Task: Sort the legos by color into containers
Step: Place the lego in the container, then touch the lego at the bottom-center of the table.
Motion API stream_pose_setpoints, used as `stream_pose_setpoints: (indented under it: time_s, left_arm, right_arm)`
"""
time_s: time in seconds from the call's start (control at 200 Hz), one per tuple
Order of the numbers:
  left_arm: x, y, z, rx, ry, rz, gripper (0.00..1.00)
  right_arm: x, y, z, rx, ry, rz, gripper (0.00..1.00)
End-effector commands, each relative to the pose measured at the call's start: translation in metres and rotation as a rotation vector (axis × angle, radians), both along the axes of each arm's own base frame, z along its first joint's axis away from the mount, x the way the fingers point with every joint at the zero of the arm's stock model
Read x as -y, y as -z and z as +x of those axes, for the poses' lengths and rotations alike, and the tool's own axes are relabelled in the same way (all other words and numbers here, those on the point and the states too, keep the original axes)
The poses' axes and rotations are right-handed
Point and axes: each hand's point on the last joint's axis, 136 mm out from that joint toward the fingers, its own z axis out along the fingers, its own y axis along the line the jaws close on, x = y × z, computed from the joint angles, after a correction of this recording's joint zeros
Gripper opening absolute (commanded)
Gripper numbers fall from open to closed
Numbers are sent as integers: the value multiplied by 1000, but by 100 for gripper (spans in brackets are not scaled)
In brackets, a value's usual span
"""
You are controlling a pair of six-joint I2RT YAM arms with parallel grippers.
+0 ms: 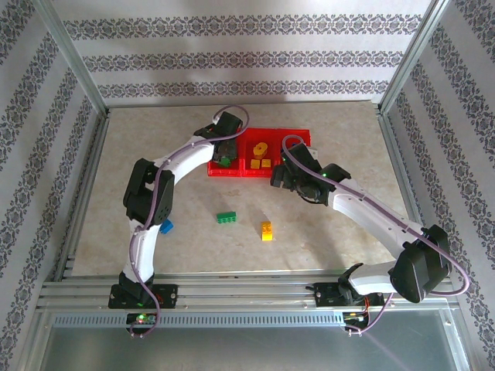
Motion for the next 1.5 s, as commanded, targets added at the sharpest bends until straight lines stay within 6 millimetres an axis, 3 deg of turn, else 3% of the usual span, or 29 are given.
stream_pose_setpoints:
  time_s: [0.0,0.325,0.635,0.929,1.234,1.494]
  left_arm:
    - [-5,-38,-5,68,-24,-51,51]
    - [-15,-73,-30,142,-28,-113,67]
    - [-25,-83,-66,137,89,-69,89]
    - [-11,-71,-119,115,363,-114,99]
    - [-10,-37,-181,45,549,-134,100]
    - [3,-15,-208,13,650,-136,97]
  right_arm:
    - [1,-1,-3,16,19,-1,98]
    - [1,0,-3,23,24,-10,98]
    - [1,4,-4,14,32,-10,98]
    - [1,9,-5,4,40,-11,98]
    - [1,12,-6,-4,46,-10,98]
    - [0,12,-5,-4,49,-9,98]
